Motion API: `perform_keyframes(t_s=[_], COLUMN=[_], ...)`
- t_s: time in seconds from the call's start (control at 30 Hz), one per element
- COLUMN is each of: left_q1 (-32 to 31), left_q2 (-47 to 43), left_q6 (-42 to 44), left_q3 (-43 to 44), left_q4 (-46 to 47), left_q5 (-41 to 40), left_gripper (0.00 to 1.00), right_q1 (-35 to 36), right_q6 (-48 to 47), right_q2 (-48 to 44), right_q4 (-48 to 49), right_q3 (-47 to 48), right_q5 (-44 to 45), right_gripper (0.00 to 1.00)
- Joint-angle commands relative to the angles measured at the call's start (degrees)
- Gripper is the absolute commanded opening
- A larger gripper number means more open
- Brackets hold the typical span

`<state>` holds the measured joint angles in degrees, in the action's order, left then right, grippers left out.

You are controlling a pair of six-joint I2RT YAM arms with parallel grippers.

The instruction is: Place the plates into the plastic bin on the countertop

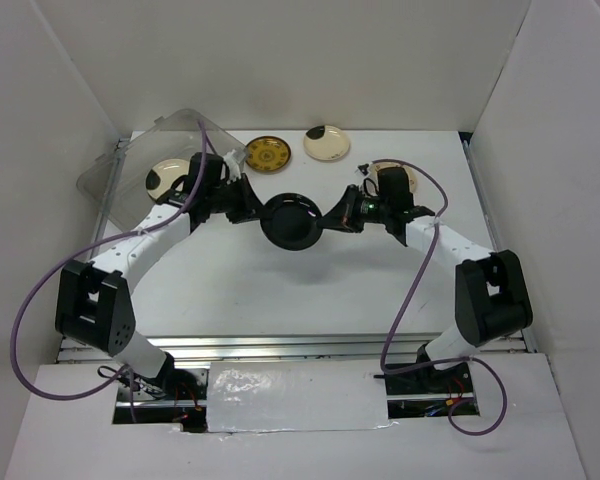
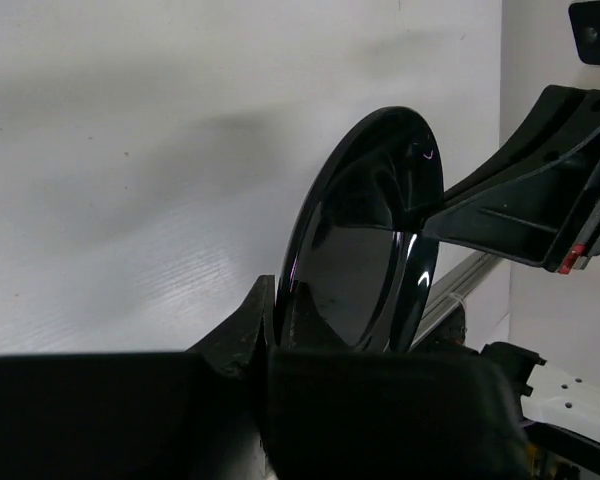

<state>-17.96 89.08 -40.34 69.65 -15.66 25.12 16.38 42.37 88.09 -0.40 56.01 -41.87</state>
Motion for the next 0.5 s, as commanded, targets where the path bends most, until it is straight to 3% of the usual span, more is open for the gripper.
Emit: perform_keyframes(t_s=[0.0, 0.03, 0.07, 0.1, 0.23, 0.27, 0.37, 0.47], left_q1=[0.81, 1.43, 3.26, 4.67, 17.31, 23.26, 31.54, 34.64], left_q2=[-1.97, -2.5, -3.29, -5.04, -10.41, -10.85, -10.25, -3.58], left_q6=[-0.27, -0.7, -2.27, -3.33, -10.53, -13.34, -17.92, -18.47], left_q3=[0.75, 0.32, -0.03, -0.39, -4.77, -5.65, -8.12, -3.66], left_q4=[-0.25, -0.07, 0.28, 0.98, 5.18, 6.42, 13.6, 15.13], left_q5=[-4.55, -4.82, -6.21, -6.92, -12.63, -13.86, -16.51, -16.25], left_gripper=[0.0, 0.0, 0.0, 0.0, 0.0, 0.0, 0.0, 0.0], right_q1=[0.32, 0.14, -0.29, -1.78, -6.35, -6.8, -7.15, -7.15], right_q6=[1.83, 2.19, 2.36, 2.28, 1.4, 1.14, -0.79, -1.32], right_q2=[-1.87, -1.79, -1.79, -1.7, -3.53, -4.07, -5.83, -7.85], right_q4=[7.87, 8.31, 8.75, 8.41, 6.73, 7.69, 6.83, 7.17], right_q3=[1.47, 1.47, 1.39, 0.78, -4.84, -6.42, -9.6, -12.06], right_q5=[-7.26, -7.26, -7.26, -6.13, -1.38, -1.38, -0.85, -0.5], right_gripper=[0.09, 0.29, 0.61, 0.99, 1.0, 1.0, 1.0, 1.0])
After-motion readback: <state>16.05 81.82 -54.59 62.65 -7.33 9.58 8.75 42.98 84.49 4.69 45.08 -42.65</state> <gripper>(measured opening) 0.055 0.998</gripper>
